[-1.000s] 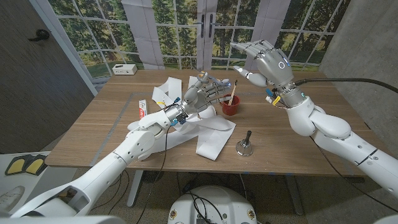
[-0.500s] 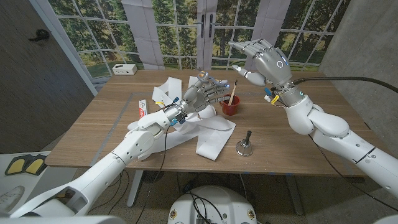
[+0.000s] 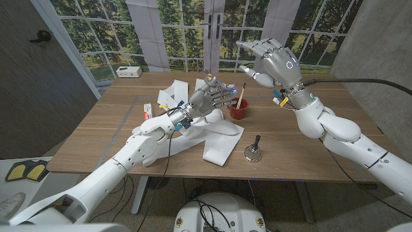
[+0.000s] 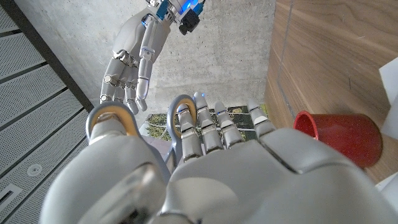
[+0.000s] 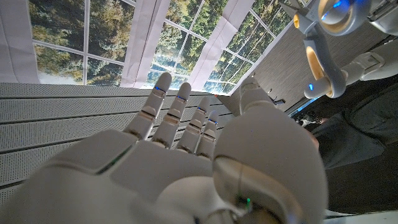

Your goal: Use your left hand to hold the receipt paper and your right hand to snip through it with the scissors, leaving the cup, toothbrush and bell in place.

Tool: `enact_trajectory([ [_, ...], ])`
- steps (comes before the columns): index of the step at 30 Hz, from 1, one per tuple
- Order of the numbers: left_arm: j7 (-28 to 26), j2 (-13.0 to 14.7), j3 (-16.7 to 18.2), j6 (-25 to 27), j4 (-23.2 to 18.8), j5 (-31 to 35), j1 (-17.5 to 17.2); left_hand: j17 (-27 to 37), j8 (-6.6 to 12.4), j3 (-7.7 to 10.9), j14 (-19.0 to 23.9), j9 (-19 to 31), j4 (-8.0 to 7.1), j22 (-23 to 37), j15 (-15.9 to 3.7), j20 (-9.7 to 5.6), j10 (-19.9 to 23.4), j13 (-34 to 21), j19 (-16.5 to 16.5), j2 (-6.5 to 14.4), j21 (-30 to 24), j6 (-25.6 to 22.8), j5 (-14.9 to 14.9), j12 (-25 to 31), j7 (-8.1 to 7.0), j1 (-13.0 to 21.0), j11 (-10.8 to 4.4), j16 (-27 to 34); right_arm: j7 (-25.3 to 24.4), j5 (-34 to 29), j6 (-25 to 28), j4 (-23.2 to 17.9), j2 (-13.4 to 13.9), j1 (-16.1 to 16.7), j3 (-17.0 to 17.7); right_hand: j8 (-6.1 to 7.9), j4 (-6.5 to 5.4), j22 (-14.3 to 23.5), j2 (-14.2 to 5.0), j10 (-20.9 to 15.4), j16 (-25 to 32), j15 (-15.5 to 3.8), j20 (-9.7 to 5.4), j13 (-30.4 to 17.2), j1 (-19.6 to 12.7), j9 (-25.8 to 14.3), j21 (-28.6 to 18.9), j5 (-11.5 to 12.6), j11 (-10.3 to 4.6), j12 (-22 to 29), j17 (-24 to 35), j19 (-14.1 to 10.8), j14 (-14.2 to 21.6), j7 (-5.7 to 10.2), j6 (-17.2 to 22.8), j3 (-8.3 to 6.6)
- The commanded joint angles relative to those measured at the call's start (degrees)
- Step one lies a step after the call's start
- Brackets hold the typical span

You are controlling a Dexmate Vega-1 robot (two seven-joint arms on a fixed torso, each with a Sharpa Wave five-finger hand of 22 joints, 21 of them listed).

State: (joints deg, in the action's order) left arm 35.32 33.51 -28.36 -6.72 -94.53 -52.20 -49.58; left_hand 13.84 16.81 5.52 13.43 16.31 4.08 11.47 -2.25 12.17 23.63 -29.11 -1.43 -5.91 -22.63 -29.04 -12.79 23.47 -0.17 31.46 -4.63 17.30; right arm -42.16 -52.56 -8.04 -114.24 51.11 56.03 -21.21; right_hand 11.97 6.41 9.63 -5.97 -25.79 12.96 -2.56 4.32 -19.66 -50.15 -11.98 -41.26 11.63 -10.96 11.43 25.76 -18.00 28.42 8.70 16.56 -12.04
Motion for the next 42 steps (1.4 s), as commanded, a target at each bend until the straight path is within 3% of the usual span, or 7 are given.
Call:
enact_trajectory([
  [1,-3.76,3.92,0.83,-1.08,-4.55,3.88,-1.43,0.03,0.17,-0.77,0.28,0.25,-0.15,0.12,-0.56,0.12,-0.23,-0.32,-0.37,-0.58,0.27,0.78,-0.42,-0.25,1.26,-1.02,0.53,0.22,1.44,0.14,1.58,-1.13,0.11,0.23,0.65,-0.21,0.11,-0.02,-0.16,0.26,0.37,-9.67,0.45,0.06,0.3,-0.14,0.52,0.33,-0.06,-0.07,0.0,-0.05,-0.19,-0.25,-0.4,-0.07],
  [10,-5.83,7.61,2.37,-1.13,-8.24,4.36,-3.53,0.08,0.59,-2.07,0.32,0.51,-0.67,0.14,0.47,0.14,-0.14,-0.65,-0.53,-1.64,0.43,0.2,-0.54,-0.36,2.22,-2.69,1.08,0.24,3.54,0.9,2.19,-1.36,0.14,-0.27,0.74,-0.57,0.17,-0.03,0.19,1.32,0.02,-9.47,1.12,0.32,0.78,-0.12,1.37,0.32,0.15,-0.39,-0.28,0.44,-1.47,-0.33,-1.61,0.24],
  [28,-7.47,9.86,3.39,-1.81,-10.04,4.04,-6.03,0.12,1.06,-4.16,0.24,0.84,-1.47,0.17,0.85,0.13,0.27,-1.15,-0.8,-2.75,0.72,-0.3,-1.16,-0.45,2.42,-5.12,1.38,0.2,4.39,1.05,1.83,-0.14,0.18,-1.71,-0.06,-0.57,0.15,-0.03,0.1,1.72,0.27,-9.44,1.53,0.63,1.31,-0.09,2.29,0.33,0.26,-0.34,-0.25,0.67,-2.18,-0.36,-2.11,0.57],
  [42,-8.45,10.22,3.78,-3.8,-10.76,4.07,-8.3,0.06,1.27,-4.32,0.68,1.03,-1.42,0.18,0.69,0.11,0.94,-1.4,-0.88,-2.1,0.9,-0.38,-1.62,-0.36,2.29,-4.82,1.07,0.33,4.49,1.4,1.41,-0.02,1.29,-0.97,0.38,-0.5,0.25,-0.02,0.04,1.74,0.48,-9.48,1.66,0.83,1.42,-0.08,2.75,0.36,0.24,-0.24,-0.32,0.52,-2.25,-0.36,-2.22,0.65],
])
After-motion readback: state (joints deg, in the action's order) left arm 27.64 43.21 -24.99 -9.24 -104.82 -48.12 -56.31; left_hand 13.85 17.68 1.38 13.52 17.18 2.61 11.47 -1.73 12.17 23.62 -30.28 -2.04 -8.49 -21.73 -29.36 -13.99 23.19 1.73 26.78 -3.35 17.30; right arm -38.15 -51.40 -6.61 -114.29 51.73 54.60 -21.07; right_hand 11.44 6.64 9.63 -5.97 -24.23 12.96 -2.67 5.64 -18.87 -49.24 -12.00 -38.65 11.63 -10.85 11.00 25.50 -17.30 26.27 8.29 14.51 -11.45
